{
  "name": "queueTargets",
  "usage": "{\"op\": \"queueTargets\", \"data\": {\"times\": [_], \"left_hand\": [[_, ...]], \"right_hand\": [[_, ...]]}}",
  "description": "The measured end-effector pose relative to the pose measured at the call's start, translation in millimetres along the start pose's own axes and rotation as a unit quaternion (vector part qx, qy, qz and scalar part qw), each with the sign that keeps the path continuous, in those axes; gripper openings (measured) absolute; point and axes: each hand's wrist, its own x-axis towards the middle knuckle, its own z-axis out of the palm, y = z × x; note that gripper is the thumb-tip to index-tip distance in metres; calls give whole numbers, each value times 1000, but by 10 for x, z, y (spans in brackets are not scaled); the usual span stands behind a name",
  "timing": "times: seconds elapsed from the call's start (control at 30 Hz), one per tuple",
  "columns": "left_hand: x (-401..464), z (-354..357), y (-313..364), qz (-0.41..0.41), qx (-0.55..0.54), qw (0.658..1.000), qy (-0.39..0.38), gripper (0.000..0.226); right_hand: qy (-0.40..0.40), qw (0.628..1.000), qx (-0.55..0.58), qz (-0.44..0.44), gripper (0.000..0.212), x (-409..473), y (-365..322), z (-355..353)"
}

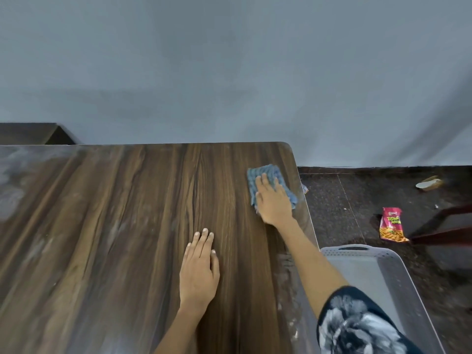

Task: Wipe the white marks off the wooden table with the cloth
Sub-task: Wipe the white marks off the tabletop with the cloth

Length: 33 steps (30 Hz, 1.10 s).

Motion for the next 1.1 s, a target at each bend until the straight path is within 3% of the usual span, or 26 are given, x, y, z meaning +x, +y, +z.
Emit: {"op": "queueTargets", "data": {"times": [0.13,0.2,0.33,0.47,0.53,0.73,0.87,0.97,1.1], "left_hand": [[-74,-37,-41,12,2,1000,-12,44],[-105,-55,-61,18,4,1000,-19,45],[-178,-77,-102,28,-2,999,-27,45],[-281,-96,-155,35,2,999,-31,45],[-354,-120,-170,34,-1,999,-31,45],[-585,-211,-235,43,8,998,-42,46],[-739,-263,-290,43,14,998,-50,47],[-800,-297,-299,47,15,997,-56,46],[-851,-306,-321,48,11,997,-55,46]], "right_hand": [[-25,989,42,-140,49,-773,-234,189],[-20,987,44,-152,48,-1210,-198,227],[18,999,28,-26,47,-1428,156,154],[7,993,12,114,51,-810,272,2],[-15,990,25,141,53,-578,108,-23],[-35,998,15,-41,54,-1123,-729,342],[-46,994,26,-99,53,-1983,-649,466],[-12,999,44,-18,50,-2228,-225,352],[-14,992,24,121,51,-1689,87,103]]}}
